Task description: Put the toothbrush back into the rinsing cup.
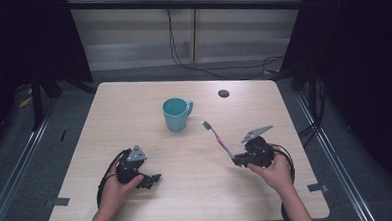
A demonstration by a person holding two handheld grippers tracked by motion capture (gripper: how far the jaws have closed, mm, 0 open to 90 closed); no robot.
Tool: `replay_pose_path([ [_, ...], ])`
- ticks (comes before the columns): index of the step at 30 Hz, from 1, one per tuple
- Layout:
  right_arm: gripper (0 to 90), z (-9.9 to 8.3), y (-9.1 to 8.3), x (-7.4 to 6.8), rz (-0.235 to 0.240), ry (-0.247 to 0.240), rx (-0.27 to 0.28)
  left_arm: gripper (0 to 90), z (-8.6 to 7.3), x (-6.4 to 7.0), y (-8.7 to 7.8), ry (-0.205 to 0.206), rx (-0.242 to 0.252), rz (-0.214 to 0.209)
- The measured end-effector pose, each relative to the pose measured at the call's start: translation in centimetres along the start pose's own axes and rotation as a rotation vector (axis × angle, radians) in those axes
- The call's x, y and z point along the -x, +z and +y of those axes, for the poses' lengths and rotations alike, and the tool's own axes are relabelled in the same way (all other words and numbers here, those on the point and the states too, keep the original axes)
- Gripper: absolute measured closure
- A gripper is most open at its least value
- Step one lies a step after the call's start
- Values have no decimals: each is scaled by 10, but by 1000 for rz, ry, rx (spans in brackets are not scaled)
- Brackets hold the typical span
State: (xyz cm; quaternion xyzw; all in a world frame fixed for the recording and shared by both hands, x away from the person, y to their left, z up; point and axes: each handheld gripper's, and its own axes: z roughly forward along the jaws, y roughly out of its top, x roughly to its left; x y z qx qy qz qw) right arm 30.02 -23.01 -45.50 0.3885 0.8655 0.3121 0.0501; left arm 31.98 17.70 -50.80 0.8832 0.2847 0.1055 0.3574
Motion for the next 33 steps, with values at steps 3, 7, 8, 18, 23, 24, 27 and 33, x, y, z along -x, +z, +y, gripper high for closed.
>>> replay_pose_path([
  [3, 824, 2, 1, -2, -6, 7, 13, 169, 3, -1, -2, 2, 8, -6],
  [7, 824, 4, 5, -3, -12, 14, 47, 171, 10, -1, -1, -7, -4, -26],
  [8, 824, 5, 5, -3, -14, 19, 77, 160, 15, 1, -1, -6, 0, -21],
  [18, 824, 9, 7, -3, -12, 55, 152, 159, 42, -1, 0, -68, 69, -92],
  [23, 824, 11, 9, -4, -10, 67, 178, 159, 56, -1, 2, -85, 92, -100],
  [24, 823, 13, 10, -4, -1, 72, 186, 159, 62, 0, 3, -87, 104, -101],
  [27, 824, 14, 12, -5, -3, 73, 196, 159, 72, 1, 3, -105, 121, -119],
  [33, 824, 16, 15, -5, -4, 91, 227, 159, 82, 3, 4, -124, 142, -136],
])
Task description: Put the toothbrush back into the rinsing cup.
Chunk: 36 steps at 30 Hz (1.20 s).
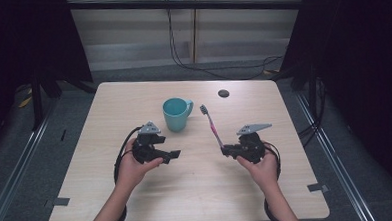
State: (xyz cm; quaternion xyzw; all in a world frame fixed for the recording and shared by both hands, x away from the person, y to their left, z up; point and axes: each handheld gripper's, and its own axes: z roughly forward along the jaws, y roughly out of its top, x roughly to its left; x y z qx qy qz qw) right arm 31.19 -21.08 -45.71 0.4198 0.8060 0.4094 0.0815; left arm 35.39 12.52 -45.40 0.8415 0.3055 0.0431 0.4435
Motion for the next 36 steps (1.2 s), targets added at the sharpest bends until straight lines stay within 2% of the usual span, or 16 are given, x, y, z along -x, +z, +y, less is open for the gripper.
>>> replay_pose_path([
  [7, 823, 4, 3, -4, 18, 0, 28, 159, 16, 6, 5, -46, 42, -17],
  [18, 823, 7, 11, -12, 57, 4, 52, 191, 34, 15, 11, -65, 63, -50],
  [30, 823, 8, 19, -16, 70, 27, 88, 233, 47, 20, 10, -99, 119, -77],
  [36, 823, 9, 21, -18, 82, 40, 102, 245, 57, 22, 11, -119, 164, -84],
])
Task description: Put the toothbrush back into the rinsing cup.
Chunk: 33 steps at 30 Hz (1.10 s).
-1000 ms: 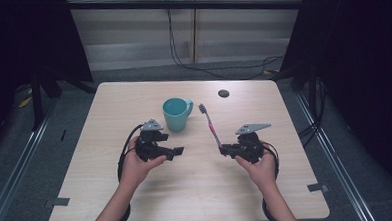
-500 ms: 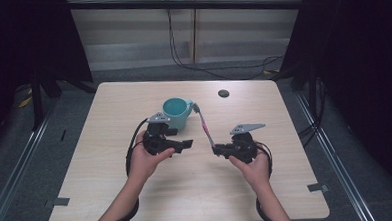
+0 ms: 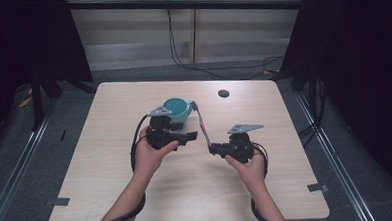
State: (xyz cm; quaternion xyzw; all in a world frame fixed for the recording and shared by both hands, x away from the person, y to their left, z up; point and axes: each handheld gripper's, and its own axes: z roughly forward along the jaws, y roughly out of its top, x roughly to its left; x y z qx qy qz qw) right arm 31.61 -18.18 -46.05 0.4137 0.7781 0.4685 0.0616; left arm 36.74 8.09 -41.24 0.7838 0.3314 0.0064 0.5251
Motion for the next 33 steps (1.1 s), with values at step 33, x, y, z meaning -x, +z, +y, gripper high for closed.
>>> replay_pose_path([
  [33, 822, 9, 7, -12, 13, -45, 26, 529, 0, -10, 18, -119, 95, -51],
])
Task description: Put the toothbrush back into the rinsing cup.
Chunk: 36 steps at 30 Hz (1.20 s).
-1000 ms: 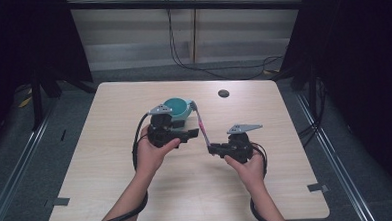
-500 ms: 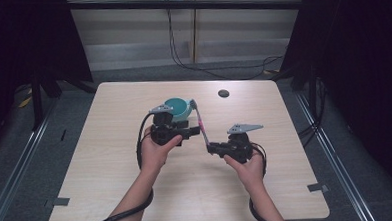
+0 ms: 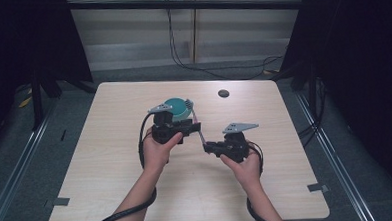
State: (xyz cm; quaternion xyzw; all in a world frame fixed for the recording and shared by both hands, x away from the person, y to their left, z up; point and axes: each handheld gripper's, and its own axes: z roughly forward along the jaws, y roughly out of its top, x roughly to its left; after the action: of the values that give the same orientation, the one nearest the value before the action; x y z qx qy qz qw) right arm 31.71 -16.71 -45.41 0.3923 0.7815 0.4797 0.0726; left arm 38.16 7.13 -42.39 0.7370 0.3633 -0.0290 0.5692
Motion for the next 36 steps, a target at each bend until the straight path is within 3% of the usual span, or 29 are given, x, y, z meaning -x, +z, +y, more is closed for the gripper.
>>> replay_pose_path([
  [5, 822, 2, 1, -2, 6, -2, 7, 591, 2, 2, -1, 13, 14, 1],
  [23, 822, 0, 5, -6, 10, 1, 29, 723, -1, 2, 0, -9, 43, -8],
  [28, 822, 1, 5, -7, 1, -4, 39, 749, -3, 2, 1, -34, 56, -17],
  [35, 820, -2, 7, -8, 7, 2, 37, 772, -1, 4, 1, -46, 29, -19],
  [36, 820, -3, 9, -8, 30, 31, 36, 775, -1, 5, 1, -45, 22, -21],
])
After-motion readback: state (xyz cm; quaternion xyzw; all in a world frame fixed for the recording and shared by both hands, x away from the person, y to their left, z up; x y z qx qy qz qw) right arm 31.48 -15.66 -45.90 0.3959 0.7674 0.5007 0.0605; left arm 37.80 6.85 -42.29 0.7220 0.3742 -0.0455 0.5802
